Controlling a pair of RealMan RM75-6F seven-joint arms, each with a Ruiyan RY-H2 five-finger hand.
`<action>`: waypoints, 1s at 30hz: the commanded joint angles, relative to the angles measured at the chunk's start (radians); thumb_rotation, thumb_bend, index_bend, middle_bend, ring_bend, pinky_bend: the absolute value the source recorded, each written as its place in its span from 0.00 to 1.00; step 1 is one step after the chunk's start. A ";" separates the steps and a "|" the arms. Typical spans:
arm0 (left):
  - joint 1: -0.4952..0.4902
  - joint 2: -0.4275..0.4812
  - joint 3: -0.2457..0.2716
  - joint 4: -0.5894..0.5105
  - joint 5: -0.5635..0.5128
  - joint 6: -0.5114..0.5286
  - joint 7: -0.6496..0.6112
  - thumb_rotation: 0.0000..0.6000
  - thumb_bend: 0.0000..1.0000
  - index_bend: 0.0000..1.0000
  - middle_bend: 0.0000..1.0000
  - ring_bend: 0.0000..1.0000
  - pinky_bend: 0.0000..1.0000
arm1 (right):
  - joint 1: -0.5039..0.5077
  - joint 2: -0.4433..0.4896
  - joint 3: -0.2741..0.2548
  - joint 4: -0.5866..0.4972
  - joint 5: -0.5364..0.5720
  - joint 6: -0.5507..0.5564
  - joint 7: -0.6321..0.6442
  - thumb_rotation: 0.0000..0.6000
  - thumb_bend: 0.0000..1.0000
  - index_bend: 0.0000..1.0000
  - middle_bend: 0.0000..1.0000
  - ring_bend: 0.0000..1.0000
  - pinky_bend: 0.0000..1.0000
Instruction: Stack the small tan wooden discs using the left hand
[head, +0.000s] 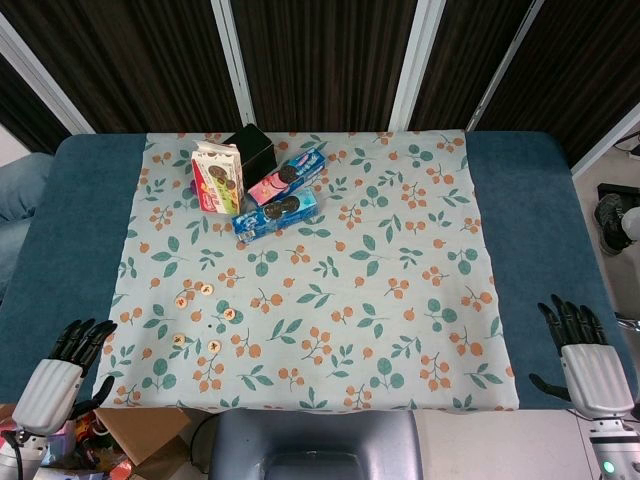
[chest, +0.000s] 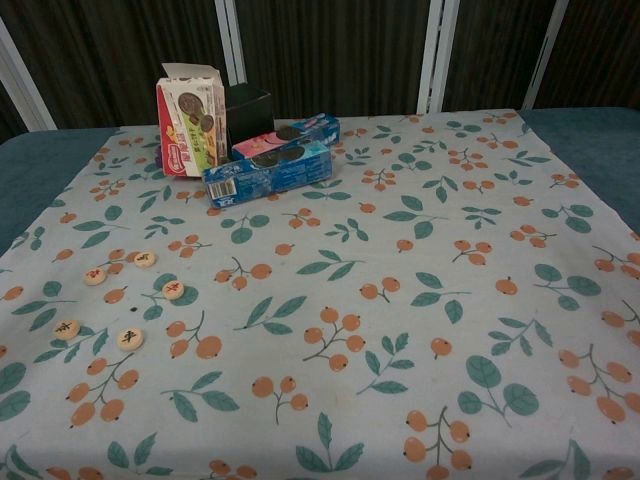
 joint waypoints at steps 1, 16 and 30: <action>-0.003 -0.003 0.003 0.003 0.002 -0.008 0.002 1.00 0.44 0.04 0.08 0.00 0.00 | -0.001 0.001 0.000 -0.001 -0.002 0.003 0.006 1.00 0.19 0.00 0.00 0.00 0.00; -0.056 -0.195 -0.064 0.129 -0.086 -0.084 -0.078 1.00 0.45 0.33 1.00 1.00 1.00 | 0.006 -0.002 0.005 0.001 0.002 -0.008 0.011 1.00 0.19 0.00 0.00 0.00 0.00; -0.115 -0.355 -0.118 0.232 -0.254 -0.257 -0.062 1.00 0.45 0.38 1.00 1.00 1.00 | 0.013 -0.008 0.006 -0.002 0.015 -0.023 0.000 1.00 0.19 0.00 0.00 0.00 0.00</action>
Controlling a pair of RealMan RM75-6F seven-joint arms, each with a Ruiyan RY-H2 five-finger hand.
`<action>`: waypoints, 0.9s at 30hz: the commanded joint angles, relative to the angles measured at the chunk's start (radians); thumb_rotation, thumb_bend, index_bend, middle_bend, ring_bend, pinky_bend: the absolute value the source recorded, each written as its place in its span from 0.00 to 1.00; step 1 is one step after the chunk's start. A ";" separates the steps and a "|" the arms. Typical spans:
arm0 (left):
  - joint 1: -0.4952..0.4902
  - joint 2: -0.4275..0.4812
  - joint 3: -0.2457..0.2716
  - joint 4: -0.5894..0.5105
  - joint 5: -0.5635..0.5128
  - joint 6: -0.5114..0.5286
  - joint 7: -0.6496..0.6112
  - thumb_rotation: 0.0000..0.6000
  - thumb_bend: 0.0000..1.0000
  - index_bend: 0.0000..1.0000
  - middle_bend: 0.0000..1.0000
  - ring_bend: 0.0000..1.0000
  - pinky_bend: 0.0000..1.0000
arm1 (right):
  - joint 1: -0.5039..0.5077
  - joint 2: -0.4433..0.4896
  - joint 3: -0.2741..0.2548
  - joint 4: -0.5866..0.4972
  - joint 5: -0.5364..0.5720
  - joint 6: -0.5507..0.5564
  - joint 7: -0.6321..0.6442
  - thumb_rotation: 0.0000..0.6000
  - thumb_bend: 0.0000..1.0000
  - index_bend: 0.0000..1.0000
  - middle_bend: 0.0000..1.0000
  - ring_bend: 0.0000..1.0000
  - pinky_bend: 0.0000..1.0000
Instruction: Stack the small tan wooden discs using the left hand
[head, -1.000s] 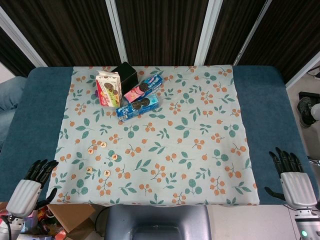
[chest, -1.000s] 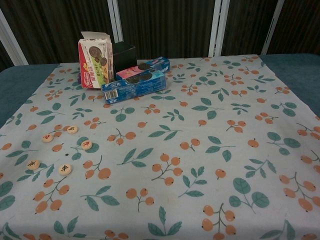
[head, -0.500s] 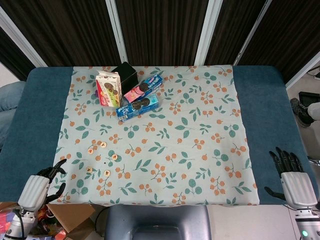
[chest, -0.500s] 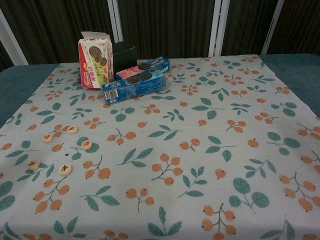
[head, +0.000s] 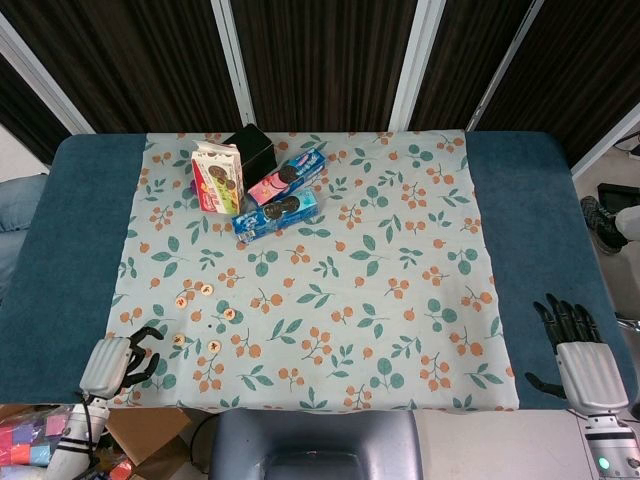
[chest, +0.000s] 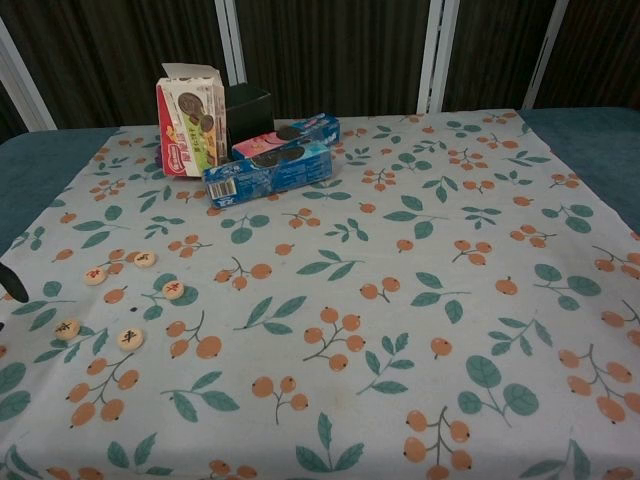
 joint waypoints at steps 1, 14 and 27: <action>-0.016 -0.027 -0.011 0.027 -0.029 -0.033 0.014 1.00 0.44 0.37 1.00 1.00 1.00 | 0.001 0.002 0.000 0.000 0.000 -0.001 0.003 1.00 0.19 0.00 0.00 0.00 0.00; -0.042 -0.097 -0.025 0.093 -0.061 -0.068 0.028 1.00 0.44 0.35 1.00 1.00 1.00 | 0.001 0.005 -0.001 0.000 -0.001 0.000 0.010 1.00 0.19 0.00 0.00 0.00 0.00; -0.059 -0.139 -0.027 0.125 -0.083 -0.092 0.068 1.00 0.44 0.37 1.00 1.00 1.00 | -0.001 0.010 -0.002 0.000 -0.004 0.006 0.021 1.00 0.19 0.00 0.00 0.00 0.00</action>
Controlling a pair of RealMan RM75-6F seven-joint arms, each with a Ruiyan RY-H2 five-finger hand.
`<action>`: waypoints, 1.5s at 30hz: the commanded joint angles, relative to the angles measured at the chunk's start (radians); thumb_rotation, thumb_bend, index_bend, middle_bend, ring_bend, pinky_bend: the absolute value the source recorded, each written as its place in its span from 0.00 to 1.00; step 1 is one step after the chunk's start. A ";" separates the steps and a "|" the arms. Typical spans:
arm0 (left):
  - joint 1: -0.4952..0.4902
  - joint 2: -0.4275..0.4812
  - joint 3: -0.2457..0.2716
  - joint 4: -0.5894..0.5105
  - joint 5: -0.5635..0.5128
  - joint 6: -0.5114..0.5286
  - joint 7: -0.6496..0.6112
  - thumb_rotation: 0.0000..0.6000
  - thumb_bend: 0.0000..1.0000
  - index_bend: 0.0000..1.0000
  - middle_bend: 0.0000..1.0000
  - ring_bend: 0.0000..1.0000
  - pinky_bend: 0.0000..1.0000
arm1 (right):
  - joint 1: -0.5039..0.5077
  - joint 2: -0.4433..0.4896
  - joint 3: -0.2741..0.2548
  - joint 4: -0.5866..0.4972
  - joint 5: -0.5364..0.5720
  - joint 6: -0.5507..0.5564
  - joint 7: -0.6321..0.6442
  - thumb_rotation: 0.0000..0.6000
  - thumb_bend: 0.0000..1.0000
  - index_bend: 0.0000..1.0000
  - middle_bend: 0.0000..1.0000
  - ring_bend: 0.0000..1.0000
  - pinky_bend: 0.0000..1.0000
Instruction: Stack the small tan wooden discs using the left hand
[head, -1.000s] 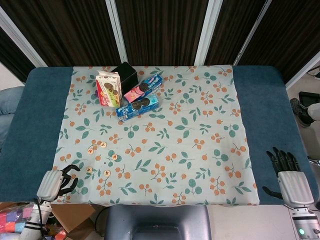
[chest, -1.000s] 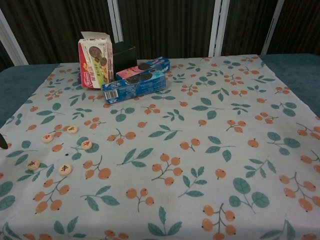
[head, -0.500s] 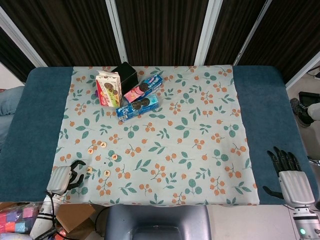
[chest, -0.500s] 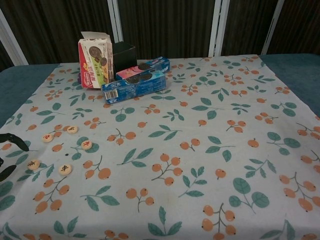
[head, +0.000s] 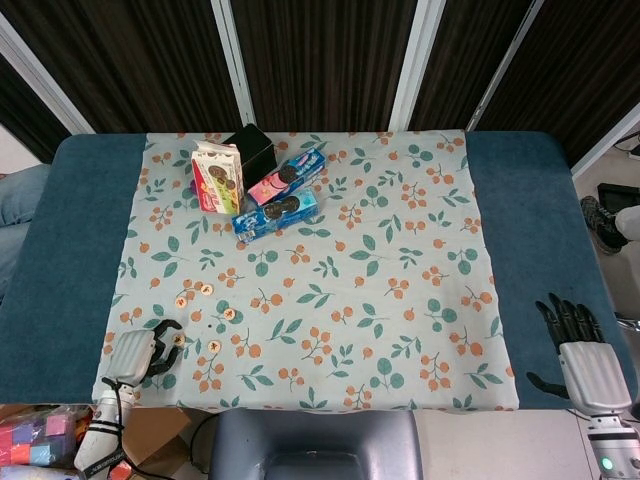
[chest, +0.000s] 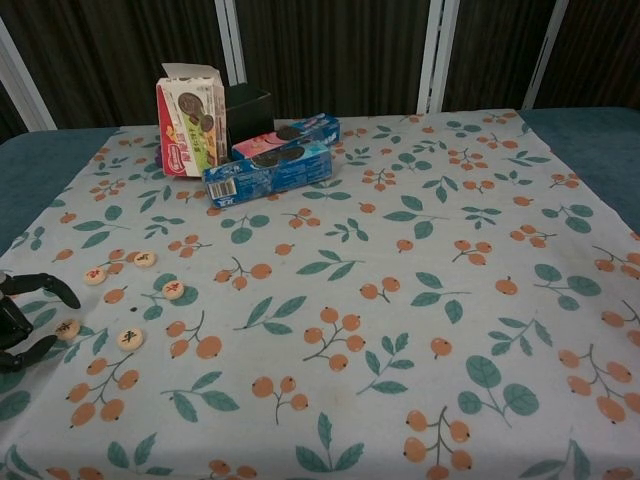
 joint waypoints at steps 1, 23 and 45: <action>-0.002 -0.004 0.000 0.006 -0.005 -0.005 0.005 1.00 0.44 0.37 1.00 1.00 1.00 | -0.001 0.001 0.000 0.000 -0.001 0.002 0.002 1.00 0.19 0.00 0.00 0.00 0.00; -0.017 -0.019 0.006 0.029 -0.016 -0.033 -0.006 1.00 0.44 0.44 1.00 1.00 1.00 | -0.003 0.002 0.000 -0.001 0.000 0.005 0.003 1.00 0.19 0.00 0.00 0.00 0.00; -0.073 -0.012 -0.106 -0.016 -0.064 -0.013 0.002 1.00 0.44 0.49 1.00 1.00 1.00 | -0.003 0.001 -0.002 -0.003 0.001 0.002 -0.003 1.00 0.19 0.00 0.00 0.00 0.00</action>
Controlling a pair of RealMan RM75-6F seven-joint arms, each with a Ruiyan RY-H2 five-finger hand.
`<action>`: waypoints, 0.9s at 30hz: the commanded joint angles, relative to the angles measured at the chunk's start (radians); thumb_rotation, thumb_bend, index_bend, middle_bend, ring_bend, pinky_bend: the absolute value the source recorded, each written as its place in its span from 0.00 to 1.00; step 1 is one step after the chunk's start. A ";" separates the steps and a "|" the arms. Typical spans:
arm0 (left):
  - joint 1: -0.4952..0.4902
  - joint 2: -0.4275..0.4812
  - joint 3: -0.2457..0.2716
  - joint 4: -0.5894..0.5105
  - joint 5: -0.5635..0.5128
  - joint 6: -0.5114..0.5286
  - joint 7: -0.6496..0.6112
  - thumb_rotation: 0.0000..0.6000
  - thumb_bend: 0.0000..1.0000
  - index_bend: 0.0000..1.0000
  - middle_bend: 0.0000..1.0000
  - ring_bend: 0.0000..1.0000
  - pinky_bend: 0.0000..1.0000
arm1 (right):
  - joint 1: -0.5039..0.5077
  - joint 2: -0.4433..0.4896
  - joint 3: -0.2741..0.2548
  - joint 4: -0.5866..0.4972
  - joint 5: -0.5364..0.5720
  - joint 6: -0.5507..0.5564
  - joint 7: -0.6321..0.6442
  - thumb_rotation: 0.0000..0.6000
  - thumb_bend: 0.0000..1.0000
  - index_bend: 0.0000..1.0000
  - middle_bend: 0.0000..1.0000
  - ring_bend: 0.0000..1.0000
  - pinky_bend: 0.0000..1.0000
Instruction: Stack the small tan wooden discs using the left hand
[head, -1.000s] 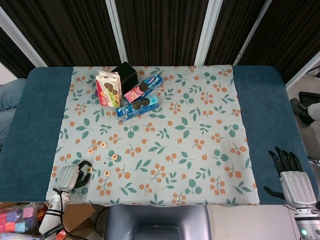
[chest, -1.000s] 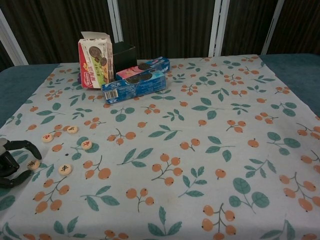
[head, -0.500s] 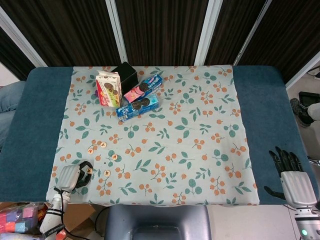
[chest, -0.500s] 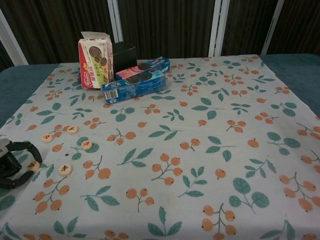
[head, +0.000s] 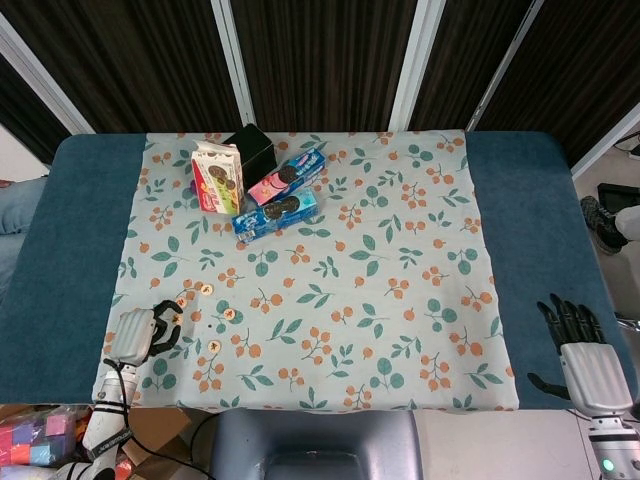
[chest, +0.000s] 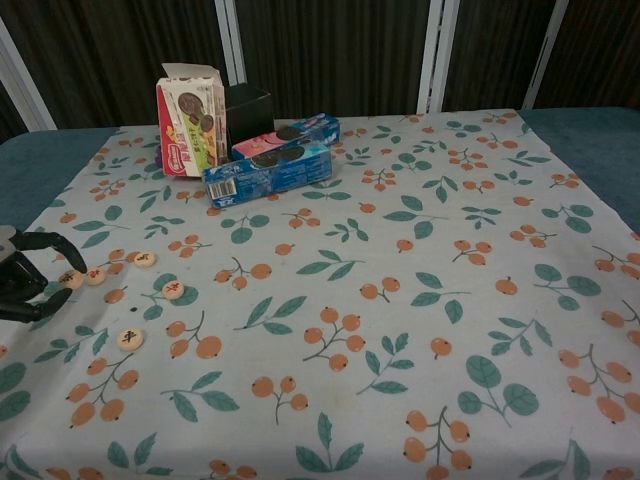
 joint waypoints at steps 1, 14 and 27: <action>-0.025 -0.009 -0.036 0.003 -0.028 -0.016 0.014 1.00 0.44 0.49 1.00 1.00 1.00 | 0.001 -0.001 0.000 0.000 0.001 -0.001 -0.002 1.00 0.19 0.00 0.00 0.00 0.00; -0.126 -0.092 -0.113 0.124 -0.153 -0.133 0.082 1.00 0.44 0.47 1.00 1.00 1.00 | 0.000 0.003 0.010 0.000 0.017 0.001 0.010 1.00 0.19 0.00 0.00 0.00 0.00; -0.121 -0.078 -0.088 0.118 -0.167 -0.141 0.090 1.00 0.44 0.46 1.00 1.00 1.00 | -0.001 0.005 0.008 -0.001 0.014 0.001 0.012 1.00 0.19 0.00 0.00 0.00 0.00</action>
